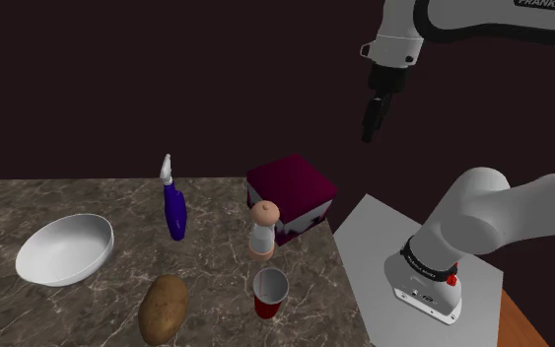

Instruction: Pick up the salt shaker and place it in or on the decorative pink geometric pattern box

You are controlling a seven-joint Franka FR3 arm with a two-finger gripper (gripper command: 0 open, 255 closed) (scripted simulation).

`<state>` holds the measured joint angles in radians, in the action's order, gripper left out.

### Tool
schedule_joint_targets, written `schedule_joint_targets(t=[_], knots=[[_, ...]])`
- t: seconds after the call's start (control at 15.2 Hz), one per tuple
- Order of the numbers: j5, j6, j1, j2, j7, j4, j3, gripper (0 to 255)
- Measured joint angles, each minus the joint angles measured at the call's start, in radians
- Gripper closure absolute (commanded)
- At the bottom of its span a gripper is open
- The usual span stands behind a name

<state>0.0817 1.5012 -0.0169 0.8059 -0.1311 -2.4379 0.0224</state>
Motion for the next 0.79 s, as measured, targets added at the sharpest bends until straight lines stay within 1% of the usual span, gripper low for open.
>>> schedule_joint_targets(t=[0.07, 0.2, 0.53, 0.79], knots=[[0.000, 0.000, 0.000, 0.000, 0.000, 0.000, 0.000, 0], [0.022, 0.029, 0.009, -0.004, 0.020, -0.016, 0.020, 0], [0.115, 0.160, 0.053, -0.032, 0.106, -0.079, 0.112, 0], [0.181, 0.275, 0.085, -0.091, 0.169, -0.096, 0.186, 0]])
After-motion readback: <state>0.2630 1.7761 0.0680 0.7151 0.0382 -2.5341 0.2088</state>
